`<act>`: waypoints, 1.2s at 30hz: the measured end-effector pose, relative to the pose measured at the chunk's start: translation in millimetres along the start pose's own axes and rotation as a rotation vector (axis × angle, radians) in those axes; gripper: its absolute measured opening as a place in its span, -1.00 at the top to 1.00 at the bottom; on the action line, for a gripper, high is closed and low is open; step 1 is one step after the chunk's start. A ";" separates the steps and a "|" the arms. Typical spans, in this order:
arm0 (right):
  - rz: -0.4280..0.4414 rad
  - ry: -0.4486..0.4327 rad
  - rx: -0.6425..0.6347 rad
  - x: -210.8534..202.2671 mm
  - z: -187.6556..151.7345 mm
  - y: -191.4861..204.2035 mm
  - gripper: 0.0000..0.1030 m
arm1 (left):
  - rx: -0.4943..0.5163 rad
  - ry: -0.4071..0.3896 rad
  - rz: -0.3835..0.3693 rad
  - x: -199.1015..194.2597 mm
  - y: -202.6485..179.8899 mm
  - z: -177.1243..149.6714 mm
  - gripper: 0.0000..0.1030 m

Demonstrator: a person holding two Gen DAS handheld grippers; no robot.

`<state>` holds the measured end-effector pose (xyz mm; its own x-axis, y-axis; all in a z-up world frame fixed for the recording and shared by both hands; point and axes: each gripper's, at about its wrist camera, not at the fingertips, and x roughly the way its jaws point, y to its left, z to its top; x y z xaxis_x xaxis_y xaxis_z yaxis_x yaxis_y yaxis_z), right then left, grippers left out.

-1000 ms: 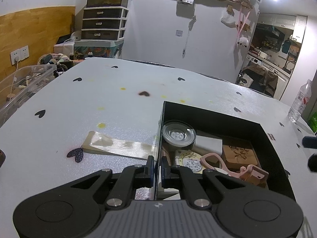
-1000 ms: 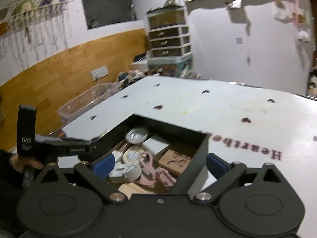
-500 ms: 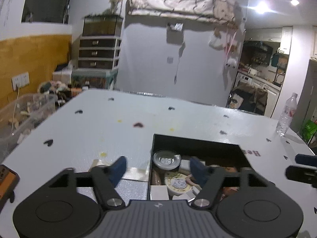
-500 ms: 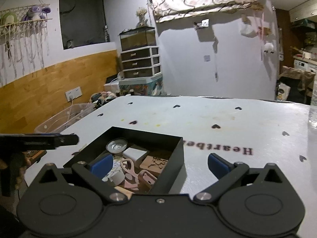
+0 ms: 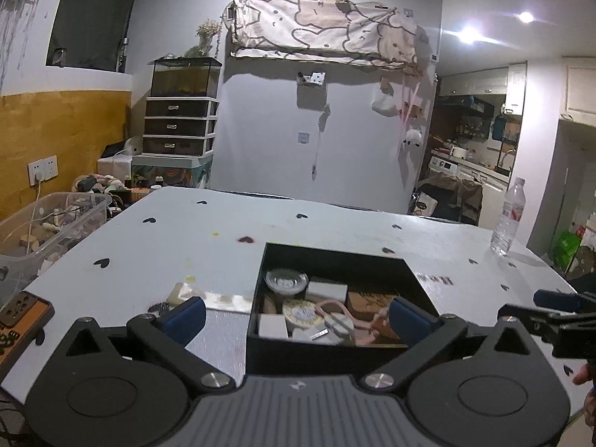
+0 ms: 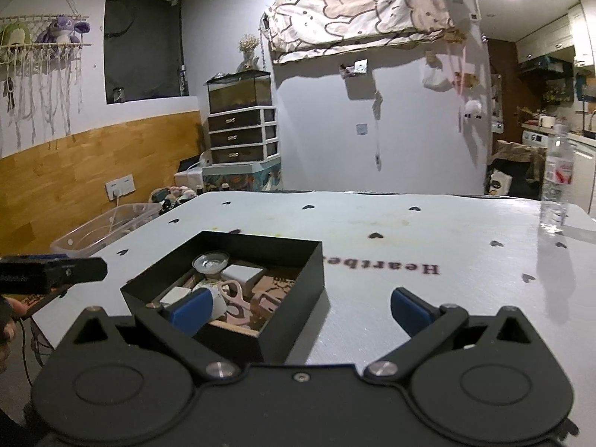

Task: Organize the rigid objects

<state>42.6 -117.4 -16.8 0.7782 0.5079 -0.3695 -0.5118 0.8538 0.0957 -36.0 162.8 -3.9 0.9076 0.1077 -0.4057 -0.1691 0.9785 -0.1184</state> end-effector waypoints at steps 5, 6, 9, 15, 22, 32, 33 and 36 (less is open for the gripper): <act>-0.025 -0.019 -0.015 -14.8 -6.2 1.7 -1.00 | 0.012 0.001 -0.004 -11.9 -6.0 -10.0 -1.00; -0.027 -0.023 -0.017 -16.7 -7.0 2.0 -1.00 | 0.019 -0.004 0.001 -14.2 -7.5 -11.5 -1.00; -0.030 -0.028 -0.019 -20.3 -8.4 2.6 -1.00 | 0.025 -0.020 0.000 -21.0 -12.0 -14.9 -1.00; -0.045 -0.038 -0.010 -26.0 -10.6 0.1 -1.00 | 0.047 -0.029 0.006 -25.4 -19.5 -17.5 -1.00; -0.045 -0.043 -0.012 -29.9 -11.8 -0.7 -1.00 | 0.059 -0.025 0.002 -25.0 -24.1 -18.9 -1.00; -0.045 -0.043 -0.014 -30.2 -12.2 -0.7 -1.00 | 0.059 -0.026 0.001 -25.2 -24.2 -18.7 -1.00; -0.045 -0.043 -0.013 -30.2 -12.2 -0.7 -1.00 | 0.059 -0.027 0.002 -25.2 -24.2 -18.7 -1.00; -0.046 -0.043 -0.013 -30.2 -12.2 -0.7 -1.00 | 0.060 -0.027 0.003 -25.3 -24.0 -19.5 -1.00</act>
<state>15.1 -134.7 -17.0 0.8158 0.4727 -0.3332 -0.4796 0.8749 0.0670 -62.4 133.2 -8.5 0.9172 0.1151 -0.3814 -0.1498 0.9867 -0.0625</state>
